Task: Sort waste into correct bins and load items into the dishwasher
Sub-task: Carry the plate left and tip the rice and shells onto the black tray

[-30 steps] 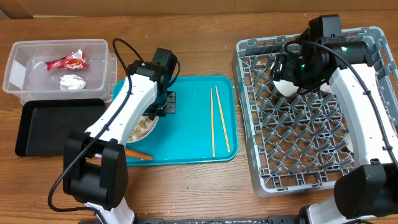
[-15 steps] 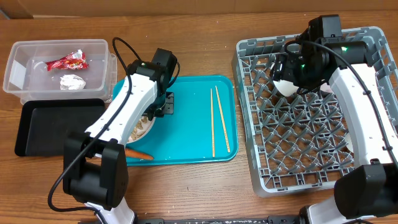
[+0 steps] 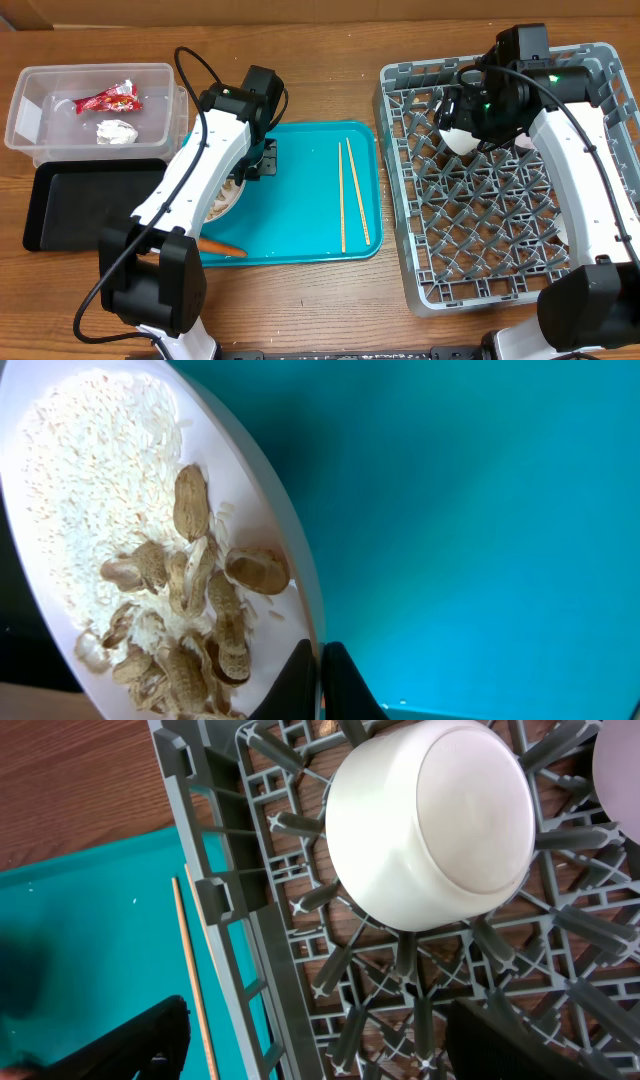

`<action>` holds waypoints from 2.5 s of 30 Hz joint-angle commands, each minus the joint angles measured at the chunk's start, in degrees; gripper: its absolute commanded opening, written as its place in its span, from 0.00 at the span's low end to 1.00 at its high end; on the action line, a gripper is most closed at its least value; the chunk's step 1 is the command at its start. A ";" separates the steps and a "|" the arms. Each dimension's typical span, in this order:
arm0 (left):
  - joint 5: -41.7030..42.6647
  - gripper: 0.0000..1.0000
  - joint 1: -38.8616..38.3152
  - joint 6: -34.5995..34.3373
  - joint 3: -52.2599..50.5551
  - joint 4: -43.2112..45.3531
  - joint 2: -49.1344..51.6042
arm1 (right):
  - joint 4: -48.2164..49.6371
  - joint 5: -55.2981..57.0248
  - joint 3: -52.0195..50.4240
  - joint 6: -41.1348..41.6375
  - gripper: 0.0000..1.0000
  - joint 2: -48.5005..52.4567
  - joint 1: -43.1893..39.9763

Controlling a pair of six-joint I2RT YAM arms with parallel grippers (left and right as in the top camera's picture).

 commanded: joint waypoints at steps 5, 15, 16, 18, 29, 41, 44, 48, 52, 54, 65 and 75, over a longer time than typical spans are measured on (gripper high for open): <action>-1.92 0.04 0.72 -5.35 1.73 -3.72 0.35 | 0.09 1.51 0.37 -0.37 0.84 -1.86 -0.02; -3.41 0.04 4.68 -6.19 1.73 -5.90 -4.92 | 0.15 1.49 0.37 -0.35 0.84 -1.86 -0.02; -3.39 0.04 5.64 -6.16 1.73 -5.97 -5.55 | 0.13 1.49 0.37 -0.35 0.84 -1.86 -0.02; -2.99 0.04 7.37 -5.55 1.73 -5.97 -6.27 | 0.13 1.49 0.37 -0.35 0.84 -1.86 -0.02; 2.10 0.04 18.32 1.92 1.73 -5.20 -6.56 | 0.07 1.49 0.37 -0.35 0.84 -1.86 0.00; 18.49 0.04 33.09 11.80 1.73 -1.14 -6.56 | -0.13 1.49 0.37 -0.35 0.84 -1.86 0.00; 24.90 0.04 37.31 14.43 1.73 -0.22 -6.56 | -0.35 1.49 0.37 -0.35 0.84 -1.86 0.00; 34.03 0.04 42.62 17.81 1.73 0.79 -6.56 | -0.46 1.51 0.37 -0.35 0.84 -1.86 0.00; 39.93 0.04 47.60 19.93 1.73 1.09 -6.56 | -0.50 1.49 0.37 -0.33 0.84 -1.86 0.00; 43.04 0.04 50.31 21.38 1.73 1.31 -6.56 | -0.50 1.49 0.37 -0.13 0.84 -1.86 0.00; 62.20 0.04 62.38 24.52 1.73 1.36 -6.56 | -0.92 1.49 0.37 -0.13 0.84 -1.86 0.00; 69.59 0.04 68.13 24.57 1.70 1.27 -6.56 | -1.16 1.49 0.37 -0.13 0.84 -1.86 0.00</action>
